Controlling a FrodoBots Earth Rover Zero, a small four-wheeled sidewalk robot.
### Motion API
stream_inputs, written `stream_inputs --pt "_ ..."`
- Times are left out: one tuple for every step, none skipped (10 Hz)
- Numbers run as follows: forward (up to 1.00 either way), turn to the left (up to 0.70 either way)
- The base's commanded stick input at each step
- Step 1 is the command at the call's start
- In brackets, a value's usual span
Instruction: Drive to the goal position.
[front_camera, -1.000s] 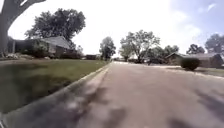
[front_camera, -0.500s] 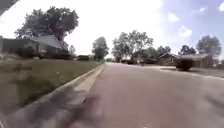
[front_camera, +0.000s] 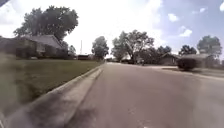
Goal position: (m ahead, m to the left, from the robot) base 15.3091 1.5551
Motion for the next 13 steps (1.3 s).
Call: stream_inputs --pt "1.00 0.00" --pt "1.00 0.00" --pt "1.00 0.00" --pt "1.00 0.00" --pt "1.00 0.00" --pt "1.00 0.00" --pt "1.00 0.00" --pt "1.00 0.00" --pt "1.00 0.00" --pt "1.00 0.00" --pt "1.00 0.00" --pt "1.00 0.00" --pt "1.00 0.00"
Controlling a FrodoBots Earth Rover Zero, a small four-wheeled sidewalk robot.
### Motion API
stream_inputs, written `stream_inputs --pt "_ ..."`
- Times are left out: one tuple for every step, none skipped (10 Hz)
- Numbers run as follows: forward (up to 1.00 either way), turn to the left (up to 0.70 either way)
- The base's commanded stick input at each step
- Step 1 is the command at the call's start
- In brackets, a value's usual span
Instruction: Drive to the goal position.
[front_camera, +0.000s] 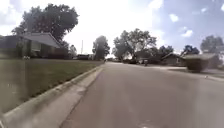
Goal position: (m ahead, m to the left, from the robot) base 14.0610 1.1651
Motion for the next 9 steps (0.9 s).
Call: stream_inputs --pt "1.00 0.00" --pt "1.00 0.00" --pt "1.00 0.00" --pt "1.00 0.00" --pt "1.00 0.01" --pt "1.00 0.06" --pt "1.00 0.11" --pt "1.00 0.15" --pt "1.00 0.16"
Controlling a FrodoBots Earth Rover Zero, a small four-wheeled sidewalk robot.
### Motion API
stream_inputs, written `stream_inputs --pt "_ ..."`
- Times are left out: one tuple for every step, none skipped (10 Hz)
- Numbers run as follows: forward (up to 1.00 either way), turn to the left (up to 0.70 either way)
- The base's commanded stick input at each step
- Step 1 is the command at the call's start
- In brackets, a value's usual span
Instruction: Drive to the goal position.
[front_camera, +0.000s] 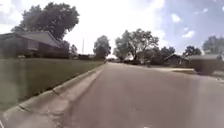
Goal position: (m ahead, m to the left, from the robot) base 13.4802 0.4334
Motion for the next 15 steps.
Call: stream_inputs --pt "1.00 0.01" --pt "1.00 0.00" --pt "1.00 0.00" --pt "1.00 0.00" --pt "1.00 0.00" --pt "1.00 0.00" --pt "1.00 0.00" --pt "1.00 0.00" --pt "1.00 0.00" --pt "1.00 0.00" --pt "1.00 0.00" --pt "1.00 0.00" --pt "1.00 0.00" --pt "1.00 0.00" --pt "1.00 0.00"
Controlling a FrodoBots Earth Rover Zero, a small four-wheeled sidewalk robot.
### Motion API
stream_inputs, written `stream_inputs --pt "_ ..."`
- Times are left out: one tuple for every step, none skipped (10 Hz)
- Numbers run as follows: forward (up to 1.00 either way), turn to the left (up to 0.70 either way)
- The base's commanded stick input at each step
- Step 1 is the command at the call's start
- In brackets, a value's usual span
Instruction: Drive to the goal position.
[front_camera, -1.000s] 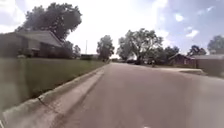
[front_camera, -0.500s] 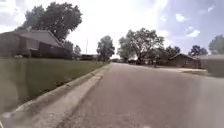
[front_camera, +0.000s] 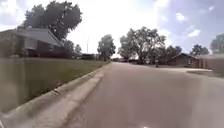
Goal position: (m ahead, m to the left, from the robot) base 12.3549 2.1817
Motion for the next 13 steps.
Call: stream_inputs --pt "1.00 0.00" --pt "1.00 0.00" --pt "1.00 0.00" --pt "1.00 0.00" --pt "1.00 0.00" --pt "1.00 0.00" --pt "1.00 0.00" --pt "1.00 0.00" --pt "1.00 0.00" --pt "1.00 0.00" --pt "1.00 0.00" --pt "1.00 -0.39" --pt "1.00 -0.39"
